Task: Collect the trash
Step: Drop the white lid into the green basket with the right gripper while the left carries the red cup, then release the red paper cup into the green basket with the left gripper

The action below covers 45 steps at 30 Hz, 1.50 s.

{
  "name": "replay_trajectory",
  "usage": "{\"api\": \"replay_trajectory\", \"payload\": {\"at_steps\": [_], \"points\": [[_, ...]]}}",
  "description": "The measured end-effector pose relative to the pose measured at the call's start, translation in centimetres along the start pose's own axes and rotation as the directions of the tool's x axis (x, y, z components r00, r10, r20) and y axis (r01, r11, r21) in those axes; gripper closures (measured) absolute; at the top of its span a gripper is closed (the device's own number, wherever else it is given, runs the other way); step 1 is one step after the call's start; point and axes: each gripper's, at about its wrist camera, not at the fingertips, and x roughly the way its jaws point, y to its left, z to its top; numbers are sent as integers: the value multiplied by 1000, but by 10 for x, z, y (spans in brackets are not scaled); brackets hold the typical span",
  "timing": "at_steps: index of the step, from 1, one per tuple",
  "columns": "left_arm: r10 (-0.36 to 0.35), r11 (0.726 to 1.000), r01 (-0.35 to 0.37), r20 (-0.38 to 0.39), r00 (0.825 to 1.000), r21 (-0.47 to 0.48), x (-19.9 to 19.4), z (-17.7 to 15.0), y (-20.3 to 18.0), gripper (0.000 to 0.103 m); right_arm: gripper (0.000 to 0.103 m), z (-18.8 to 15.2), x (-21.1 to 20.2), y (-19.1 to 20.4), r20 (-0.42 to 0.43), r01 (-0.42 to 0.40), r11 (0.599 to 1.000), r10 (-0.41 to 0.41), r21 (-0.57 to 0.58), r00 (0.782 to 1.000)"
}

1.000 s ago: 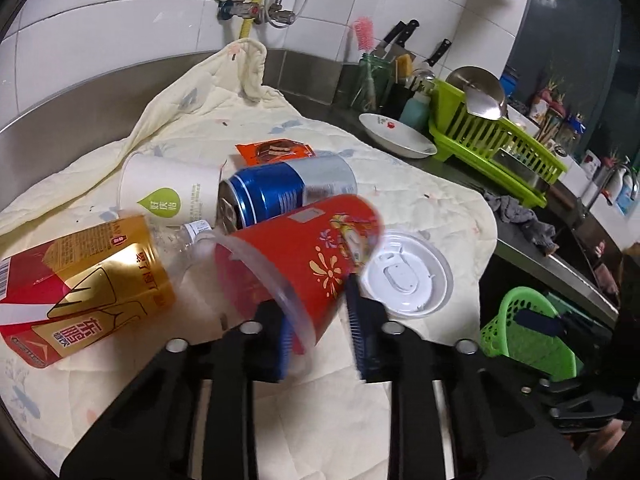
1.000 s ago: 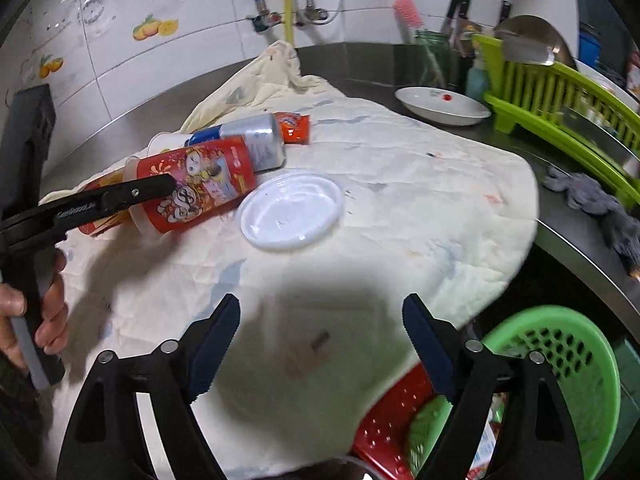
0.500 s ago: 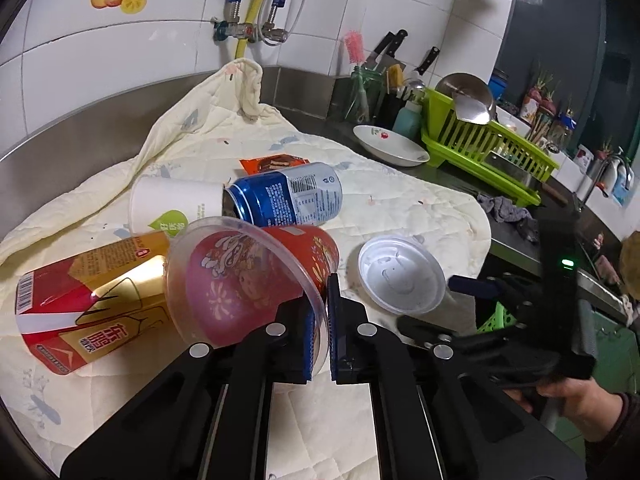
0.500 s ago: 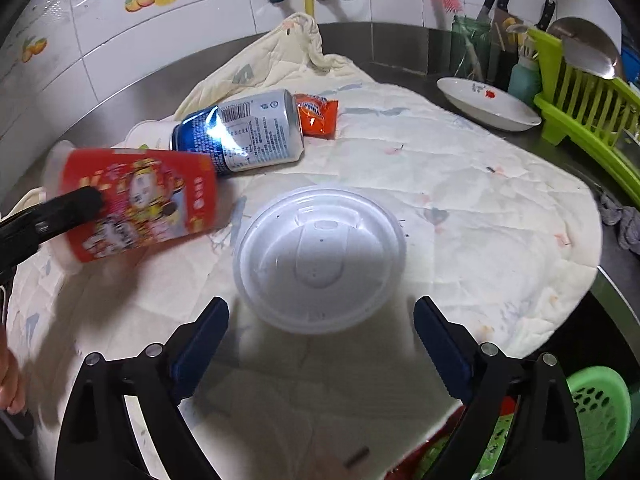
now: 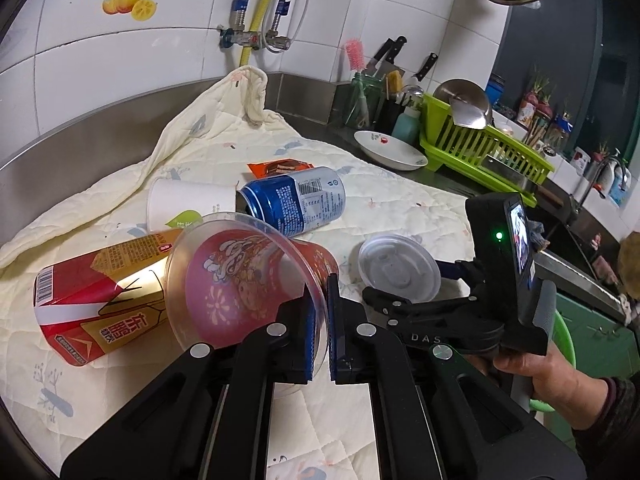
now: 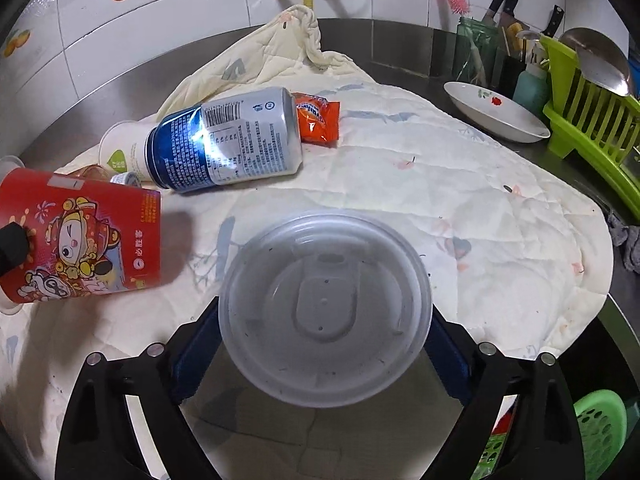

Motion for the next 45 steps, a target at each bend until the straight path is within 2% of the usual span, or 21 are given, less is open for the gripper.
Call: {"api": "replay_trajectory", "payload": {"at_steps": [5, 11, 19, 25, 30, 38, 45], "points": [[-9, 1000, 9, 7, 1000, 0, -4, 0, 0, 99, 15, -6, -13, 2, 21, -2, 1000, 2, -8, 1000], [-31, 999, 31, 13, 999, 19, -10, 1, -11, 99, 15, -20, -46, -7, 55, -5, 1000, 4, 25, 998], [-101, 994, 100, 27, 995, 40, -20, -1, -40, 99, 15, -64, -106, -50, 82, 53, 991, -63, 122, 995], [-169, 983, 167, 23, 985, 76, -24, -7, -76, 99, 15, -108, -140, -98, 50, 142, 968, -155, 207, 987], [-219, 969, 217, 10, 976, 116, -24, -12, -110, 99, 14, -151, -162, -142, 1, 213, 934, -223, 287, 975], [-292, 939, 295, -43, 956, 177, -13, -26, -170, 99, 13, -203, -183, -187, -52, 260, 886, -261, 385, 964], [-329, 911, 346, -111, 938, 226, 7, -39, -221, 99, 10, -228, -199, -204, -37, 264, 858, -277, 440, 960]]}}
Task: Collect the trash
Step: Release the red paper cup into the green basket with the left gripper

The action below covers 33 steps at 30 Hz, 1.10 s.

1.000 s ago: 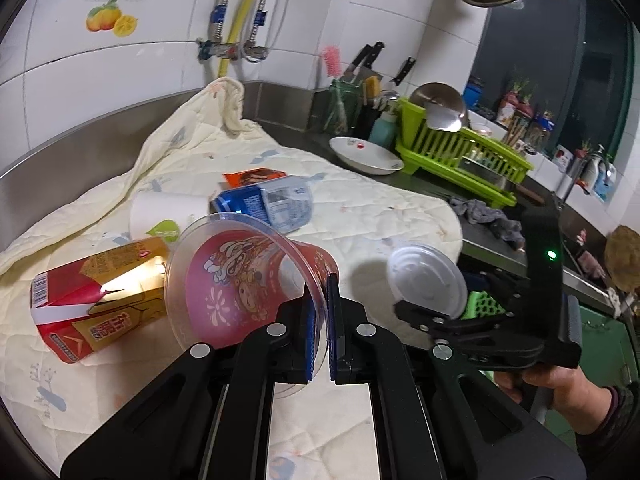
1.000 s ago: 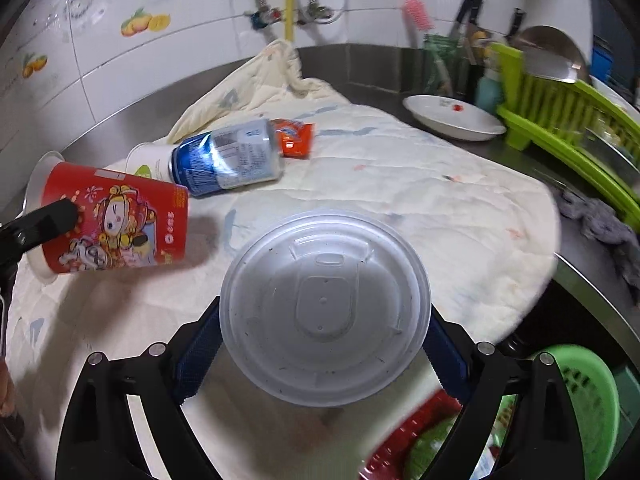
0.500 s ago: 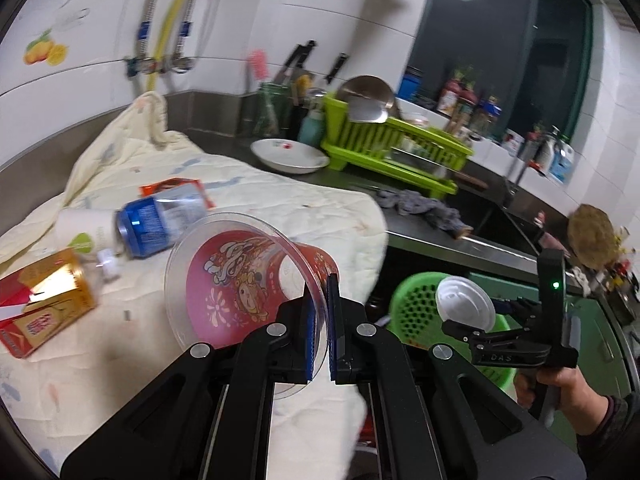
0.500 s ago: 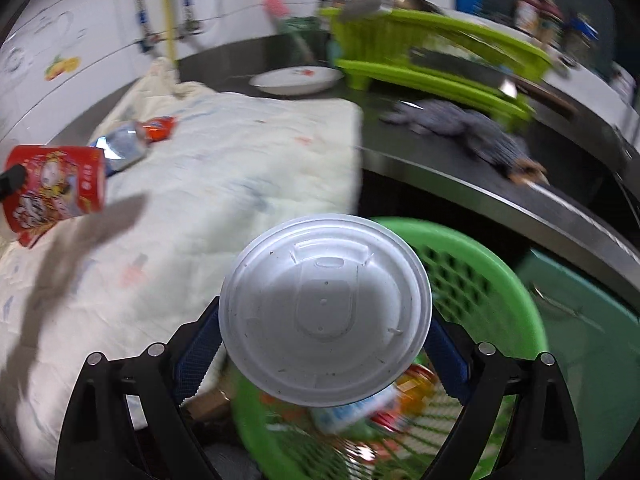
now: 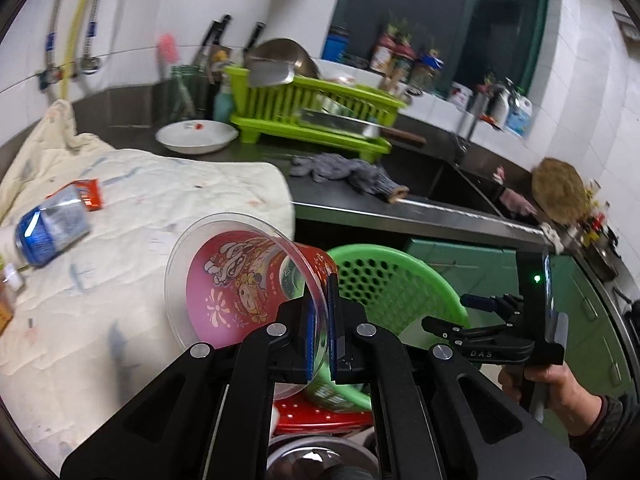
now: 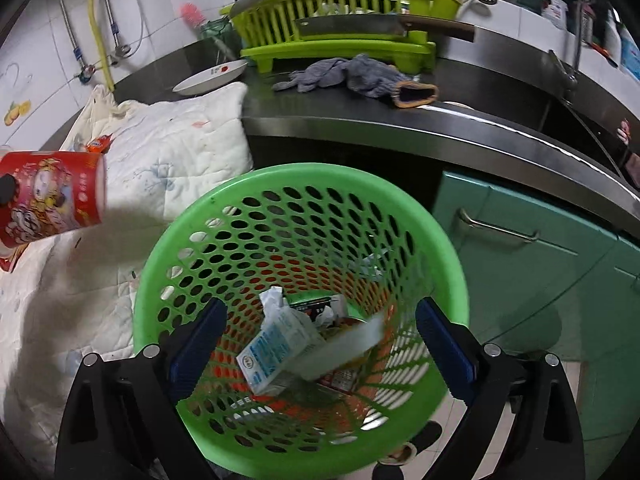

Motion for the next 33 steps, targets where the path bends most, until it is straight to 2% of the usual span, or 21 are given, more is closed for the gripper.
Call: {"api": "replay_trajectory", "payload": {"at_steps": [7, 15, 18, 20, 21, 23, 24, 33], "points": [[-30, 999, 32, -70, 997, 36, 38, -1, -33, 99, 10, -7, -15, -15, 28, -24, 999, 23, 47, 999], [-36, 997, 47, -182, 983, 56, 95, -4, -61, 98, 10, -18, -39, -18, 84, -46, 997, 42, 56, 996], [-27, 998, 39, -212, 977, 51, 110, -6, -66, 94, 10, -22, -42, -19, 85, -53, 997, 47, 63, 995], [-26, 998, 38, -222, 975, 47, 116, -6, -67, 87, 10, -24, -43, -21, 86, -61, 996, 54, 71, 995], [-30, 998, 41, -224, 974, 45, 117, -7, -68, 85, 10, -24, -43, -22, 86, -65, 995, 58, 76, 995], [-41, 998, 51, -221, 974, 43, 115, -10, -68, 65, 10, -26, -44, -22, 89, -67, 995, 60, 77, 994], [-39, 998, 50, -215, 976, 47, 113, -11, -68, 62, 10, -26, -44, -22, 90, -66, 995, 59, 77, 994], [2, 999, 7, -199, 980, 42, 87, -20, -47, 61, 10, -25, -44, -10, 91, -81, 995, 76, 62, 993]]}}
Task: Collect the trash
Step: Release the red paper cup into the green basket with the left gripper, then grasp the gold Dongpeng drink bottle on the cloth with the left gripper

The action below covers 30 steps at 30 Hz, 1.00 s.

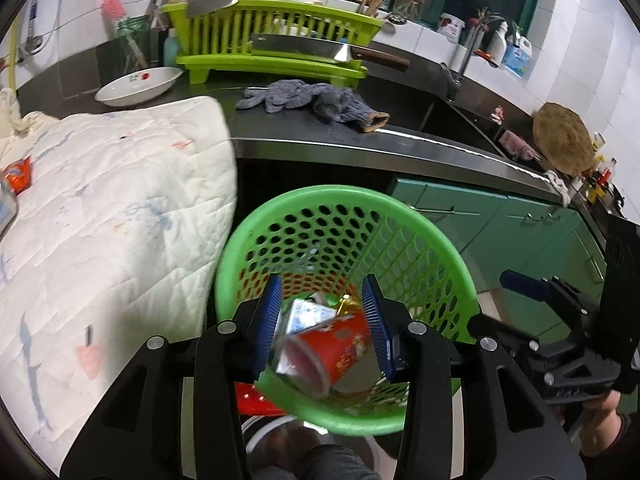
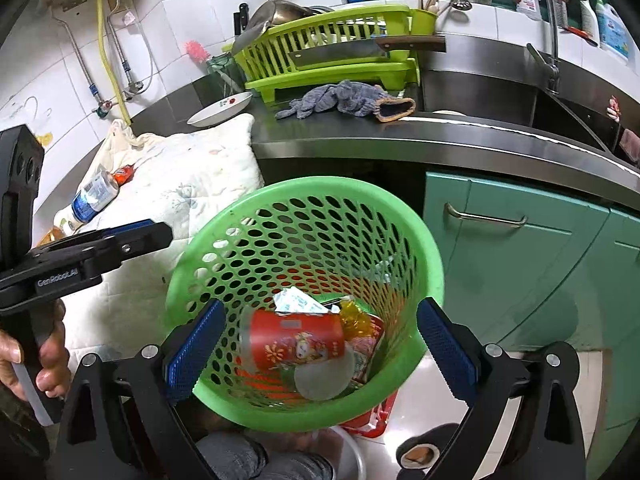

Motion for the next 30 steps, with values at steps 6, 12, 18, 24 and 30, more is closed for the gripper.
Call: {"api": "replay_trajectory", "payload": {"at_steps": [6, 12, 18, 24, 30], "points": [[33, 999, -33, 17, 999, -26, -24, -11, 22, 61, 10, 3, 4, 19, -7, -31, 999, 30, -28, 1000], [68, 997, -66, 42, 997, -49, -49, -19, 43, 61, 10, 11, 8, 48, -13, -73, 994, 72, -76, 997], [119, 990, -114, 62, 991, -80, -78, -28, 72, 61, 10, 20, 16, 84, -25, -124, 983, 121, -138, 992], [178, 980, -169, 78, 981, -109, -108, -40, 108, 61, 10, 27, 27, 121, -52, -180, 966, 174, -183, 983], [275, 955, -262, 87, 958, -139, -143, -50, 151, 60, 10, 32, 34, 158, -72, -223, 944, 211, -244, 975]]}}
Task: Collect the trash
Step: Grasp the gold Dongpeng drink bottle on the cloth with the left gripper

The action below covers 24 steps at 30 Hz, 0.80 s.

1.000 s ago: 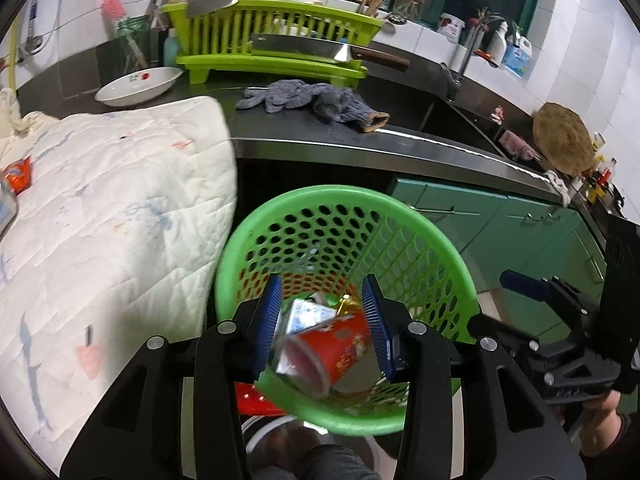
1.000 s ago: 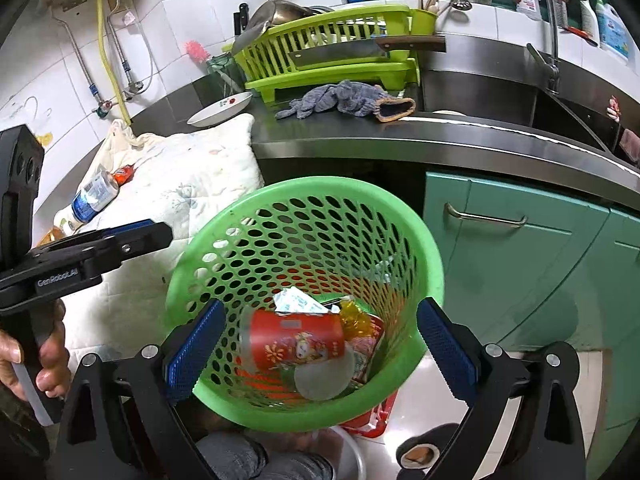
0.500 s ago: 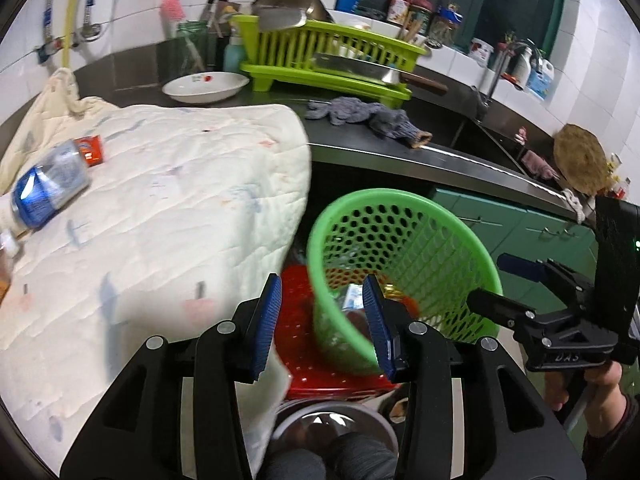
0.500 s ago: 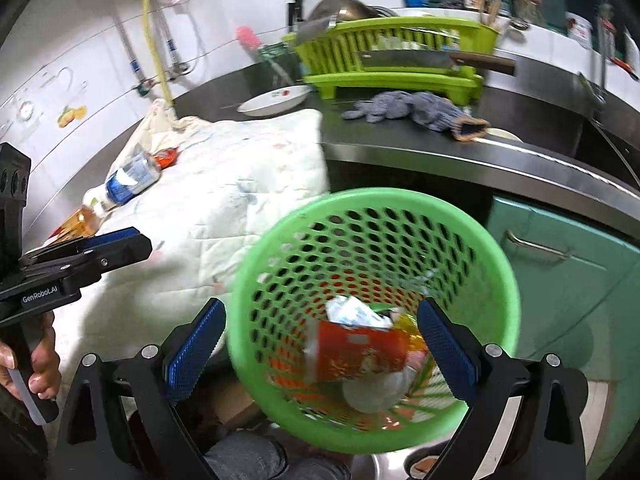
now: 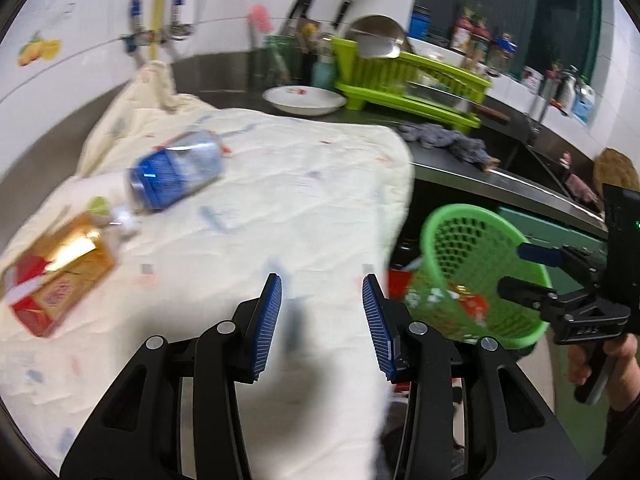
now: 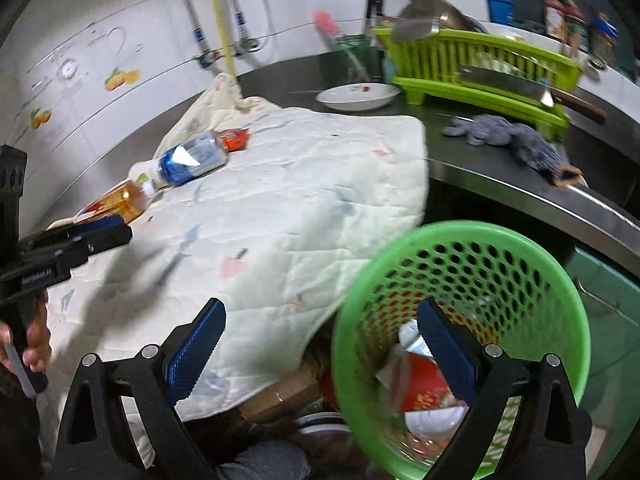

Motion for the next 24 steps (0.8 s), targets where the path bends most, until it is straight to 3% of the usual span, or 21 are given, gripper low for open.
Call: {"api": "replay_trajectory", "payload": {"at_steps": [5, 8, 15, 24], "points": [[116, 993, -116, 14, 993, 23, -20, 5, 43, 42, 10, 10, 9, 22, -6, -30, 999, 30, -40, 1000], [174, 983, -175, 21, 985, 61, -27, 7, 63, 36, 10, 14, 15, 32, -15, -45, 997, 44, -55, 999], [285, 955, -283, -10, 959, 88, -28, 16, 116, 33, 10, 19, 24, 55, -31, -75, 993, 72, -93, 997], [304, 947, -288, -105, 947, 143, -9, 24, 157, 28, 10, 24, 33, 66, -46, -87, 990, 82, -111, 996]]}}
